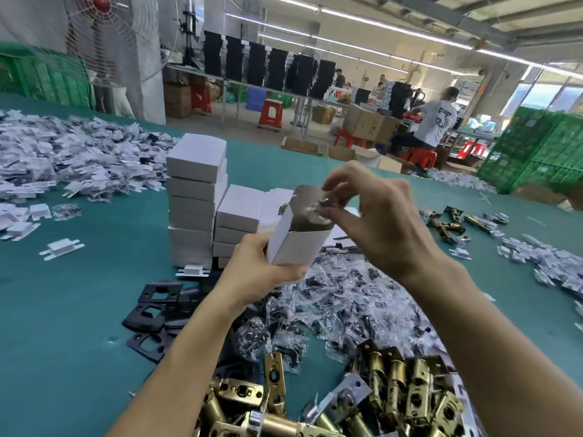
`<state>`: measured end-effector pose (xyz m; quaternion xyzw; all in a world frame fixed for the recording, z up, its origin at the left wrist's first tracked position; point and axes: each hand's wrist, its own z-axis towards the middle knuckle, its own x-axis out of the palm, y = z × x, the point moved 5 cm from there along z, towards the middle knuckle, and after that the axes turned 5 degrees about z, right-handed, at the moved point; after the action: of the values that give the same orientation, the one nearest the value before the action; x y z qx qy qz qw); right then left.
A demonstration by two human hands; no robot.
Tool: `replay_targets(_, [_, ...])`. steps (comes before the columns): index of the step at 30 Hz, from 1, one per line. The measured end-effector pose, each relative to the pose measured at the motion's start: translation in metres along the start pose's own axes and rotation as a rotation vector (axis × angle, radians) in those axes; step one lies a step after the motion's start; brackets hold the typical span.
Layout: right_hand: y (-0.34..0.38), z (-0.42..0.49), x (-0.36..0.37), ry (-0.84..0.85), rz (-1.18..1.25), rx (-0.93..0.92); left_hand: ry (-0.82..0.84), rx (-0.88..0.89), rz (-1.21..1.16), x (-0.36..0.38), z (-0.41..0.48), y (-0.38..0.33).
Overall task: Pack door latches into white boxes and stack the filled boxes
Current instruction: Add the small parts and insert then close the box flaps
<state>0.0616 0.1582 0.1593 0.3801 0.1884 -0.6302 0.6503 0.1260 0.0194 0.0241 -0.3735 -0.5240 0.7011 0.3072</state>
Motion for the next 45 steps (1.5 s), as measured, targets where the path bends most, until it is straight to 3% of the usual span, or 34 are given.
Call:
replay_targets(3, [0.005,0.004,0.016,0.166,-0.093,-0.049,0.026,0.024,-0.05,0.002,0.0,-0.005])
replay_targets(9, [0.003,0.004,0.013,0.165,-0.013,-0.077,0.012,0.02,-0.091,0.0,0.0,-0.005])
replay_targets(14, [0.008,0.004,0.01,0.137,-0.113,-0.134,0.041,0.02,-0.096,0.002,0.0,-0.007])
replay_targets(24, [-0.001,-0.002,0.02,0.4,-0.083,0.066,0.044,0.0,-0.111,0.004,-0.001,-0.006])
replay_targets(26, [-0.003,-0.006,0.017,0.337,-0.037,0.066,0.058,0.007,-0.114,0.006,-0.001,-0.006])
replay_targets(29, [-0.008,-0.016,-0.002,-0.02,0.005,-0.006,0.075,0.001,-0.15,0.006,-0.002,-0.008])
replay_targets(31, [-0.021,-0.03,-0.009,-0.158,0.12,0.06,0.094,-0.004,-0.176,0.005,-0.003,-0.009])
replay_targets(37, [-0.044,-0.063,0.019,-0.109,0.775,0.345,0.228,-0.061,-0.307,0.019,-0.008,-0.012])
replay_targets(45, [-0.05,-0.08,0.036,-0.101,0.884,0.34,0.334,-0.018,-0.233,0.03,-0.01,-0.007])
